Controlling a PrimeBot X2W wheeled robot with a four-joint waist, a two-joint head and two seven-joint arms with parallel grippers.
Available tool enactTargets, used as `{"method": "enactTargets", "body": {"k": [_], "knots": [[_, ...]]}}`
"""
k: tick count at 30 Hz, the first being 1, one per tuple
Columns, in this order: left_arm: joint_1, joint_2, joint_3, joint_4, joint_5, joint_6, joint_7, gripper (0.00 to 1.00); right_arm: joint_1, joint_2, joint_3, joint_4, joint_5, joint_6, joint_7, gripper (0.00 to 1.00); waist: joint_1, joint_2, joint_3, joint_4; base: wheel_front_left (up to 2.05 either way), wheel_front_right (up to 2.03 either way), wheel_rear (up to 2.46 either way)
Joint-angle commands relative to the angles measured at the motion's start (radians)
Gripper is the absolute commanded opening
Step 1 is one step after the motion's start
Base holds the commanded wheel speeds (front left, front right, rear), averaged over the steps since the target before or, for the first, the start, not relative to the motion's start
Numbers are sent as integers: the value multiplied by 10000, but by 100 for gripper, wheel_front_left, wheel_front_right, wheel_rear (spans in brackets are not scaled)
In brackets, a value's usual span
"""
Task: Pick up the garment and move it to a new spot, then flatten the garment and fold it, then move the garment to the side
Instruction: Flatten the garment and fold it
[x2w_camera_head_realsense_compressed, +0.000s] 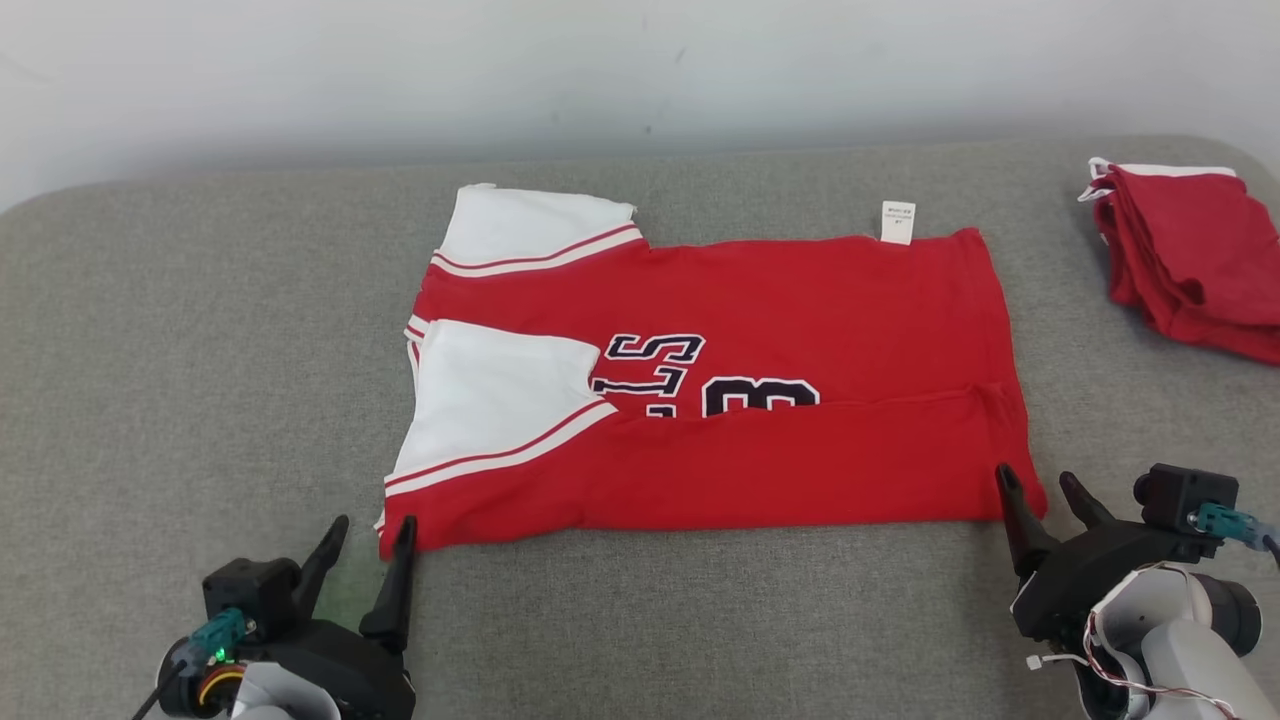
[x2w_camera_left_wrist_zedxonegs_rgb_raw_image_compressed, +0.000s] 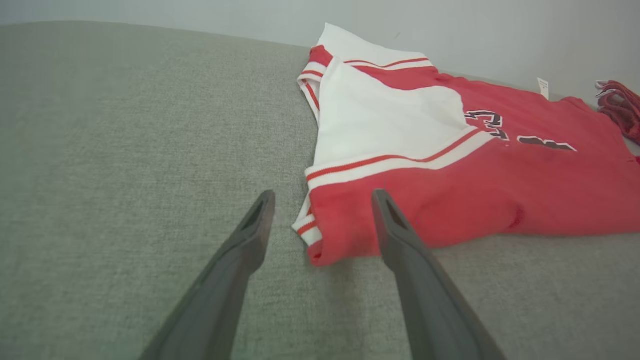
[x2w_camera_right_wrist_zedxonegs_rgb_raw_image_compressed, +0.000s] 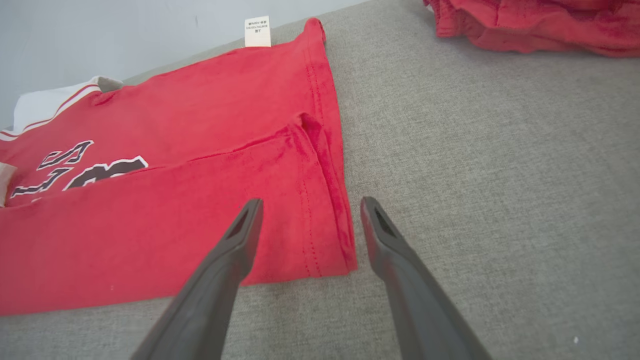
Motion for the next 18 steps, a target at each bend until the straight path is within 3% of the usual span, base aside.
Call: {"method": "enactTargets", "body": {"k": [1, 10, 11, 12, 13, 14, 15, 18], "knots": [[88, -22, -16, 21, 20, 21, 4, 100, -51, -33, 15, 31, -52, -20, -68, 100, 1, -1, 88, 40, 0, 0, 0], [-272, -80, -132, 668, -133, -4, 249, 100, -698, 1, 360, 991, -618, -20, -427, 100, 1, -1, 671, -2, 0, 0, 0], [-319, -115, -187, 722, -162, -22, 296, 100, -758, 21, 382, 1110, -657, -20, -484, 64, 1, -1, 718, 14, 0, 0, 0], [-374, -175, -245, 762, -211, -49, 322, 100, -819, 72, 383, 1227, -645, -20, -508, 35, 1, -1, 751, 30, 0, 0, 0], [-426, -243, -278, 797, -310, -50, 357, 79, -848, 120, 422, 1330, -637, -20, -525, 0, 1, -1, 772, 45, 0, 0, 0], [-459, -318, -344, 830, -412, -71, 444, 46, -876, 140, 458, 1432, -634, -20, -556, 0, 1, -1, 784, 58, 0, 0, 0], [-496, -360, -428, 847, -464, -81, 497, 0, -904, 145, 491, 1520, -631, -20, -601, 0, 1, -1, 786, 73, 0, 0, 0], [-578, -339, -557, 917, -482, -113, 441, 0, -997, 160, 601, 1681, -617, -20, -826, 0, 1, -1, 686, 79, 0, 0, 0]]}}
